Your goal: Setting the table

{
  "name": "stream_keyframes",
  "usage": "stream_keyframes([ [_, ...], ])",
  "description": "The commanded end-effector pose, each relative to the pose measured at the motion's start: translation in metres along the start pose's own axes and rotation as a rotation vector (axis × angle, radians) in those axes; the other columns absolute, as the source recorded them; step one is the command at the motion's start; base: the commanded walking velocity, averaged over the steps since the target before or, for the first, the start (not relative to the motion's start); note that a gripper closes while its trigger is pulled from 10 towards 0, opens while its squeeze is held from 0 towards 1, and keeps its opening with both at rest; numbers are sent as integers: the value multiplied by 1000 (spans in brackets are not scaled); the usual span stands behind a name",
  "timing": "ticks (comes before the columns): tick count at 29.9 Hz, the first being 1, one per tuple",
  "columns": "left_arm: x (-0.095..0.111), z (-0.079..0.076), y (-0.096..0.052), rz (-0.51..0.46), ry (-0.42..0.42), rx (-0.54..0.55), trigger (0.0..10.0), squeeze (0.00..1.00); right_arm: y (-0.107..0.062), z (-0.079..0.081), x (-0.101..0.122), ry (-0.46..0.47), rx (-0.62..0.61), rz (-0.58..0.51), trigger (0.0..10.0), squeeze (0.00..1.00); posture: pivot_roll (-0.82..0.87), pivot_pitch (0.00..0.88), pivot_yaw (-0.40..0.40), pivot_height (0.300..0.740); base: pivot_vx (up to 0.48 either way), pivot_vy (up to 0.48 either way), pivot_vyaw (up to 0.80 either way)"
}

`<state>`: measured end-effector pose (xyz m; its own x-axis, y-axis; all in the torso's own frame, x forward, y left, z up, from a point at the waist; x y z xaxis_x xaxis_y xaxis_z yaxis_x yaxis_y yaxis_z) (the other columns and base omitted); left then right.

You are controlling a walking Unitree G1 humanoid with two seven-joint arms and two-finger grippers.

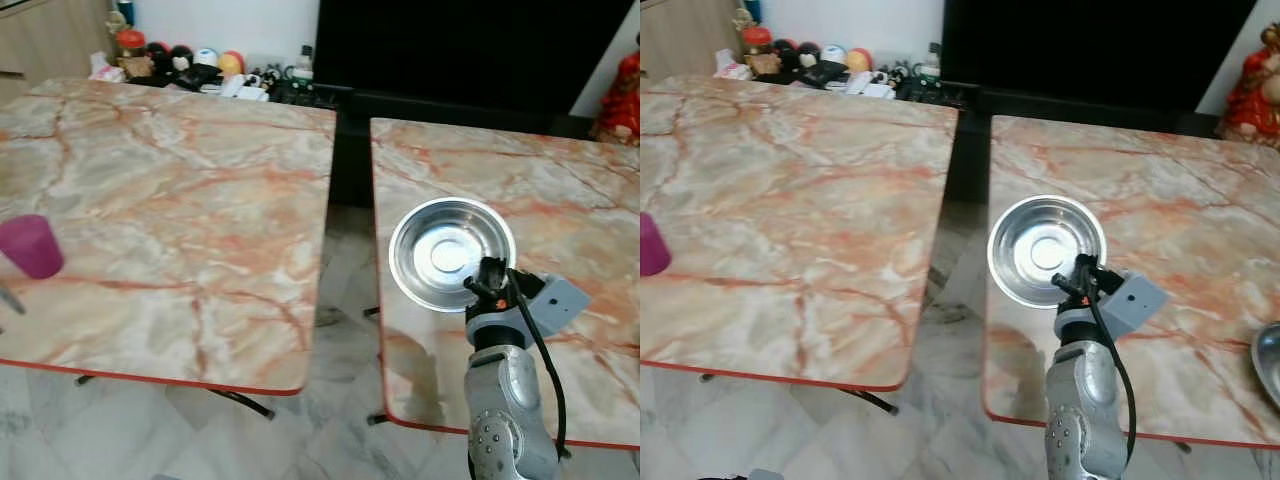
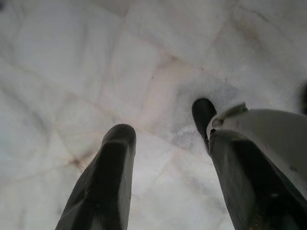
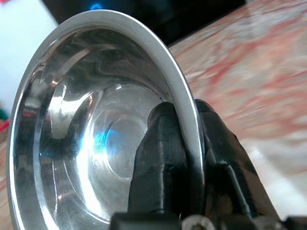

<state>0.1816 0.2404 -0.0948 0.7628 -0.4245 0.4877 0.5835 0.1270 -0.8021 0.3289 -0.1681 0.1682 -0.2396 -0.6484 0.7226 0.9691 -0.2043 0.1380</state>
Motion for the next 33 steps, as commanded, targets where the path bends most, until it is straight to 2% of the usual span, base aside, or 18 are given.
stream_keyframes([
  [1, -1, -8, 0, 9, -11, -16, 10000, 0, -2, -11, 7, -7, -38, -19, 10000, 0, -6, 137, -36, 740, 0, -480, -731],
  [14, 0, -9, 0, 8, -12, -14, 10000, 0, -5, -13, 13, -31, -49, -55, 10000, 0, -12, 137, -37, 740, 0, -478, -55],
  [17, 0, -8, 0, 10, -16, -8, 10000, 0, -6, -15, 15, -27, -68, -64, 10000, 0, -12, 138, -39, 740, 0, 0, 0],
  [23, -1, -9, 0, 12, -13, -12, 10000, 0, -10, -24, 26, 16, -179, -124, 10000, 0, -12, 138, -39, 740, 0, 0, 0],
  [25, -1, -9, 0, 14, -11, -12, 10000, 0, -11, -30, 29, 65, -241, -144, 10000, 0, -15, 133, -40, 740, 0, 0, 0],
  [26, -1, -9, 0, 15, -7, -11, 10000, 0, -13, -37, 32, 120, -312, -162, 10000, 0, -15, 133, -40, 740, 0, 0, 0],
  [27, -1, -9, 0, 15, -7, -11, 10000, 0, -13, -37, 32, 120, -312, -162, 10000, 0, -15, 133, -40, 740, 0, 0, 0],
  [28, -1, -9, 0, 15, -6, -10, 10000, 0, -15, -45, 31, 182, -386, -163, 10000, 0, -15, 126, -41, 740, 0, 0, 0],
  [29, -1, -9, 0, 15, -5, -10, 10000, 0, -17, -47, 31, 201, -412, -160, 10000, 0, -15, 126, -41, 740, 0, 0, 0],
  [33, 0, -8, 1, 14, -3, -7, 10000, 0, -19, -47, 30, 183, -430, -134, 10000, 0, -18, 124, -41, 740, 0, 0, 0],
])
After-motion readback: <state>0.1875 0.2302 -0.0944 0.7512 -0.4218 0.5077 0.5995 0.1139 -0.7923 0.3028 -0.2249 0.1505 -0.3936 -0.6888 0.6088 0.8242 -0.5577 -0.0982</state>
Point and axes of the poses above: a point about 5 cm out from each wrist's last joint towards the gripper, its own y axis pointing out of the wrist towards the gripper, its own x axis along the axis of the wrist's last joint, z = x × y, the point moved 2 cm from there along y, pointing out of the wrist towards the gripper, and after that the axes turned 14 degrees about y, right-handed, at the moved point
